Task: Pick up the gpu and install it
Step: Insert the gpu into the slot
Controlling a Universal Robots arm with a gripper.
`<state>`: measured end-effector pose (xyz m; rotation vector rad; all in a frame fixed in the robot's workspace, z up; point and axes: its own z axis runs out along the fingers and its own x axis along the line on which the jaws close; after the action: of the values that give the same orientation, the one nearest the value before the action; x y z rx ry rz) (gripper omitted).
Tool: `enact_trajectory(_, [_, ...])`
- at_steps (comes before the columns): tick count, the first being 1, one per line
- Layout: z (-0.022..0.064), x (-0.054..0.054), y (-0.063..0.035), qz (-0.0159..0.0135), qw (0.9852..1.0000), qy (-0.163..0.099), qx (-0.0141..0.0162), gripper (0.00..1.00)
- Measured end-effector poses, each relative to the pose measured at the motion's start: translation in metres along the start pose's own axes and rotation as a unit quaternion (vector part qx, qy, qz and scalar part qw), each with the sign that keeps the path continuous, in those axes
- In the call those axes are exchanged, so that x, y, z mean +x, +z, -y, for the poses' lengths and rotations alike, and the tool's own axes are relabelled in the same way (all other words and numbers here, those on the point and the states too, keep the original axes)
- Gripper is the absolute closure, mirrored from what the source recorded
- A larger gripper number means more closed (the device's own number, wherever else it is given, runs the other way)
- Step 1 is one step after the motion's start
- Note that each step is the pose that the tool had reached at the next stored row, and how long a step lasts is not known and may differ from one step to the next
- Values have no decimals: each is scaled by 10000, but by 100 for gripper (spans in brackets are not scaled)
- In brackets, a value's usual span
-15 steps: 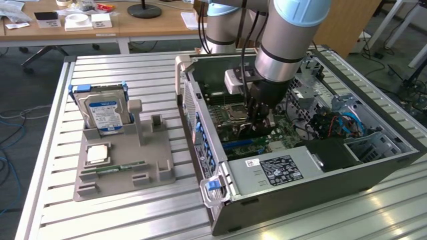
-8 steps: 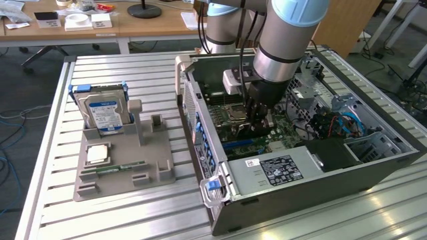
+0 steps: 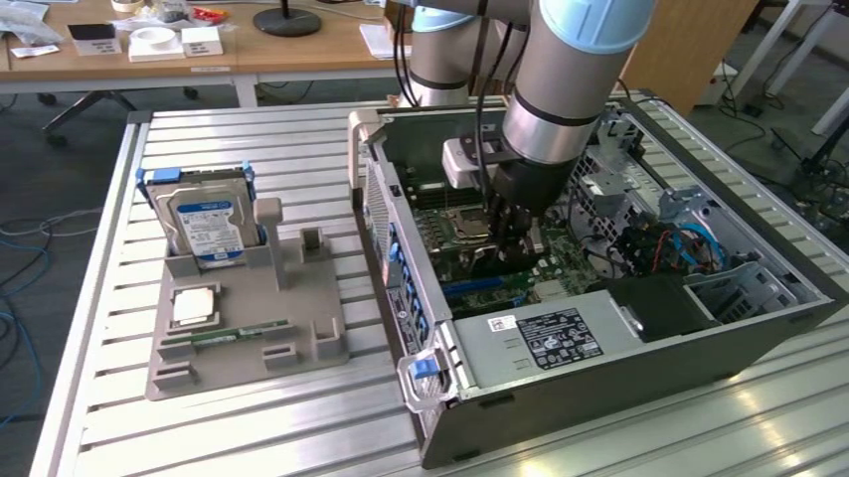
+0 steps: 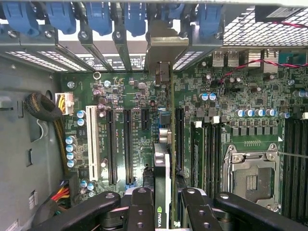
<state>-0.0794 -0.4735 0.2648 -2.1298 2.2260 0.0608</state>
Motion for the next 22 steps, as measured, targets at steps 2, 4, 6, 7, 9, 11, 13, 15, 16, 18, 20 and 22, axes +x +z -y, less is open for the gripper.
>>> enact_trajectory(2, [-1,0,0,0,10000,0,0,73])
enact_trajectory(4, [-8,0,1,1,10000,1,0,73])
enact_trajectory(6, [-19,1,3,1,10000,0,0,73])
enact_trajectory(7, [-26,1,3,1,10000,0,0,73])
enact_trajectory(9, [-32,2,6,0,10000,0,0,73])
enact_trajectory(11, [-37,4,25,1,10000,0,0,73])
enact_trajectory(13, [-40,5,35,0,10000,0,0,73])
enact_trajectory(15, [-42,5,35,0,10000,0,0,73])
enact_trajectory(16, [-50,5,37,1,10000,1,0,73])
enact_trajectory(18, [-65,6,41,2,10000,1,1,73])
enact_trajectory(20, [-68,7,57,1,10000,1,0,73])
enact_trajectory(22, [-70,9,78,1,10000,4,1,73])
